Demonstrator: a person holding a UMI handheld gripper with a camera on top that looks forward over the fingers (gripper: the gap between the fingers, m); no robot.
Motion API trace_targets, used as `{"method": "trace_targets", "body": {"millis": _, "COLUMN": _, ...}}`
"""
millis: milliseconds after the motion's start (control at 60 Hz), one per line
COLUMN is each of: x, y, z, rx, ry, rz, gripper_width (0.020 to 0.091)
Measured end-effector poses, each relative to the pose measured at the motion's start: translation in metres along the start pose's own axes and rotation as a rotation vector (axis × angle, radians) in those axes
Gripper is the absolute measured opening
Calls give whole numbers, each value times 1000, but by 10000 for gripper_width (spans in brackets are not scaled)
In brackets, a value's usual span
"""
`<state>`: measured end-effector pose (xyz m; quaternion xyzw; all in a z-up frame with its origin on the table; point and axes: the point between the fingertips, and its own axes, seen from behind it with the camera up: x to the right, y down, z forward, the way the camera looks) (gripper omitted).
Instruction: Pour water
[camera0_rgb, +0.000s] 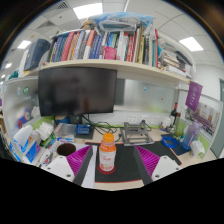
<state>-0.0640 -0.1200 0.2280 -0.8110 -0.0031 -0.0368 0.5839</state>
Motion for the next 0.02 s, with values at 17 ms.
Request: {"method": "trace_targets", "body": {"millis": 17, "x": 0, "y": 0, "z": 1, "rx": -1, "ry": 0, "rz": 1, "gripper_width": 840}}
